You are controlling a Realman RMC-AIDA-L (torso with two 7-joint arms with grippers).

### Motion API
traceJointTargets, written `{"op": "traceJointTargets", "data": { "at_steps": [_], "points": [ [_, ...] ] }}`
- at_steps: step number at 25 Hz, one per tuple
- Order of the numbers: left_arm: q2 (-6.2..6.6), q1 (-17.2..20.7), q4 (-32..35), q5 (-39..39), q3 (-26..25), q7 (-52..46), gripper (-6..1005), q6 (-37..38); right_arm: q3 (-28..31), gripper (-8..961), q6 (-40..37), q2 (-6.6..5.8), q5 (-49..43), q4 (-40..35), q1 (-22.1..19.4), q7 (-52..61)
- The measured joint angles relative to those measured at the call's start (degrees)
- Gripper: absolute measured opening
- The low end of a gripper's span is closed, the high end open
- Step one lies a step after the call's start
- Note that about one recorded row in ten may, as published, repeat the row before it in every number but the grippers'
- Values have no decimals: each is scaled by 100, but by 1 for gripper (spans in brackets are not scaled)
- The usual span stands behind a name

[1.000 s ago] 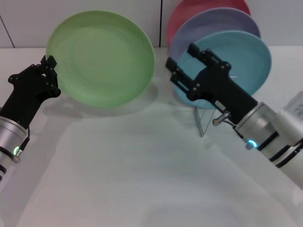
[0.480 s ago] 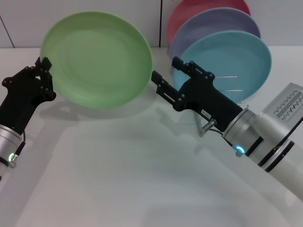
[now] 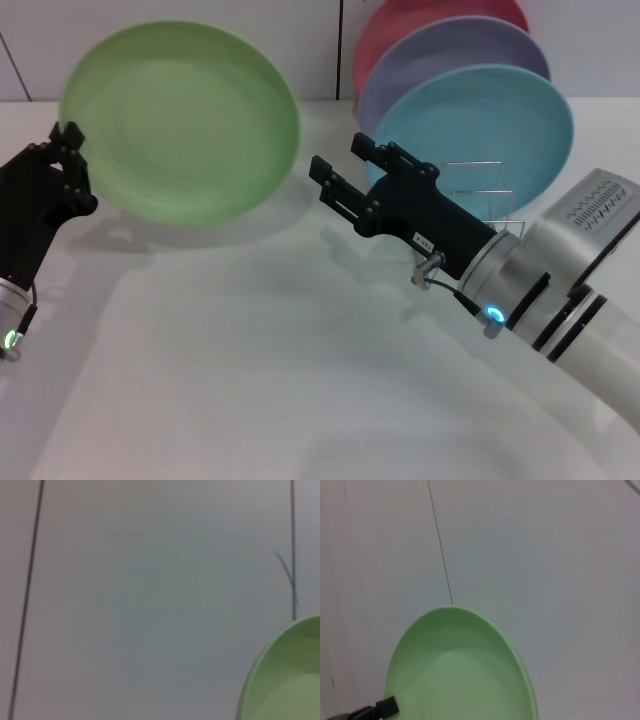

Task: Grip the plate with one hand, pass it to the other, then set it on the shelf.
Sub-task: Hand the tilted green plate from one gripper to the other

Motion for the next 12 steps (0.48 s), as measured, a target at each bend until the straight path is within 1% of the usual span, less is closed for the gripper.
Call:
{"op": "traceJointTargets", "data": {
  "at_steps": [1, 2, 5, 6, 7, 8, 9, 12],
  "points": [
    [-4, 1, -1, -341, 175, 148, 70, -11, 0, 651, 82, 0, 0, 71, -2, 119],
    [-4, 1, -1, -341, 175, 148, 70, -11, 1, 651, 125, 0, 0, 104, -6, 179],
    [-6, 1, -34, -901, 532, 397, 71, -32, 4, 651, 214, 0, 0, 139, -4, 295],
    [-7, -14, -52, -1226, 786, 552, 71, -33, 4, 650, 343, 0, 0, 156, 27, 393],
    [-7, -14, -52, -1226, 786, 552, 71, -33, 4, 650, 343, 0, 0, 156, 27, 393],
    [-7, -32, -90, -1469, 1000, 726, 71, -37, 4, 650, 419, 1, 0, 167, 43, 409],
    [-7, -32, -90, -1469, 1000, 726, 72, -37, 4, 650, 479, 0, 0, 184, 59, 416],
    [-8, -43, -136, -1815, 1290, 951, 72, -38, 16, 650, 686, 0, 0, 268, 98, 446]
  ]
}}
